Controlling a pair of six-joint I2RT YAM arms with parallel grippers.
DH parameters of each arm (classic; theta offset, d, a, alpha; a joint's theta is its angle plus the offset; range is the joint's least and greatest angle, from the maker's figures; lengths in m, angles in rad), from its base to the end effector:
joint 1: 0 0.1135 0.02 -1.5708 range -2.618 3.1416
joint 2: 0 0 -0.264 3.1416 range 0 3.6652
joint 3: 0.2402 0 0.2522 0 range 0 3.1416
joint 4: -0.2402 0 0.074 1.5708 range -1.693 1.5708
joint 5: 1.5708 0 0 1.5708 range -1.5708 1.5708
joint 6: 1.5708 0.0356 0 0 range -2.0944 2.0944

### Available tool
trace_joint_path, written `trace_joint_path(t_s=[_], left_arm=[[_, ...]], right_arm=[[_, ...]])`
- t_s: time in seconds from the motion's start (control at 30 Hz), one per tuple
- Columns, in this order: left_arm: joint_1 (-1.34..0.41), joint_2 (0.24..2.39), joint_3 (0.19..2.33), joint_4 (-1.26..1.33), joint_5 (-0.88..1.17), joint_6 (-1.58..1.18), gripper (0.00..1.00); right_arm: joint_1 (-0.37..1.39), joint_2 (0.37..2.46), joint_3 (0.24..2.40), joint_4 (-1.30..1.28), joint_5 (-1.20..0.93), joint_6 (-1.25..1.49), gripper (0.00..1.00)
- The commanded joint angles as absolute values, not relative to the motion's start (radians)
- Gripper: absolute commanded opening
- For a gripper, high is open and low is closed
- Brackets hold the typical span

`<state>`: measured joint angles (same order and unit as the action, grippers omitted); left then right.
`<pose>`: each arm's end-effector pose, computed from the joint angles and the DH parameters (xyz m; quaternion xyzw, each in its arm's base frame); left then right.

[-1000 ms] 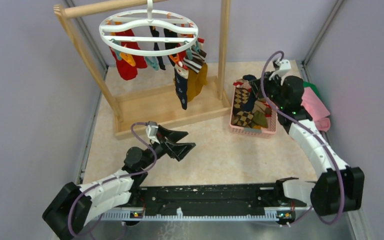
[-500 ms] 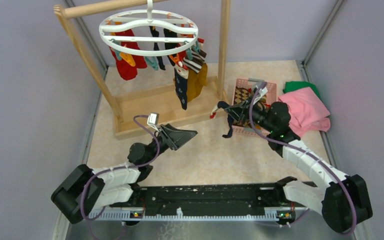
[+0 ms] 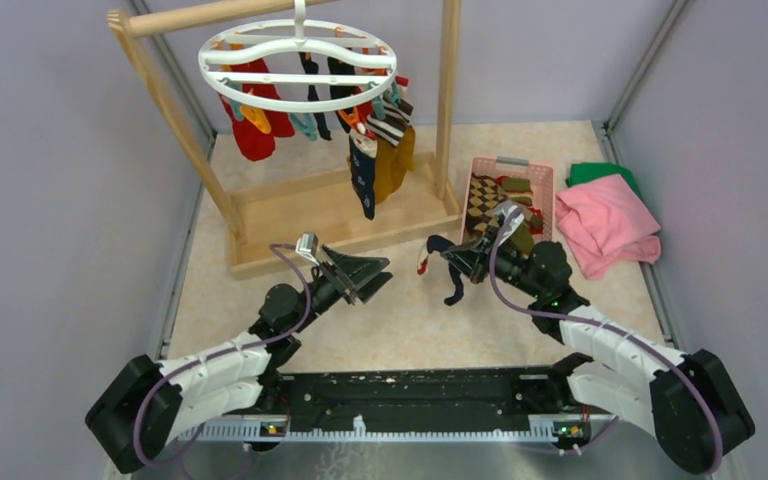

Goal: Clip the socks to the hanger
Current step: Pick up the sock from the bin.

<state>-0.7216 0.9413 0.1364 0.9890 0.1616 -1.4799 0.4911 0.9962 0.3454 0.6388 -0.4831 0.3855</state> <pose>0.1350 -0.1265 0.2119 -0.1781 0.6148 -0.7068 0.3012 0.1803 0.1152 0.2332 -0.2043 0.6808 0.4437 0.5457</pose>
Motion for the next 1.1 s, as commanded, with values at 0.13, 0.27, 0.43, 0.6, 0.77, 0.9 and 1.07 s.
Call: trace_joint_path(t_s=[0.13,0.27,0.43,0.6,0.77,0.9,1.07], left_arm=[[-0.726,0.909,0.133,0.87,0.099,-1.48,0.97],[-0.728,0.974,0.141,0.933,0.135,-1.522,0.97],[-0.732,1.045,0.179,0.933,0.183,-1.603,0.98],[-0.749,1.068,0.213,0.901,0.172,-1.605,0.98],[-0.757,1.104,0.231,0.892,0.15,-1.617,0.98],[-0.78,1.146,0.255,0.904,0.147,-1.633,0.98],[-0.824,1.197,0.277,0.944,0.136,-1.667,0.98]], right_arm=[[0.528,0.963,0.295,0.808,-0.452,0.353,0.0],[0.54,0.974,0.28,0.837,-0.419,0.345,0.0],[0.551,1.01,0.251,0.911,-0.381,0.339,0.0],[0.564,1.049,0.215,1.009,-0.36,0.332,0.0],[0.575,1.091,0.186,1.111,-0.349,0.322,0.0],[0.596,1.093,0.172,1.132,-0.309,0.291,0.0],[0.627,1.083,0.162,1.107,-0.209,0.247,0.0]])
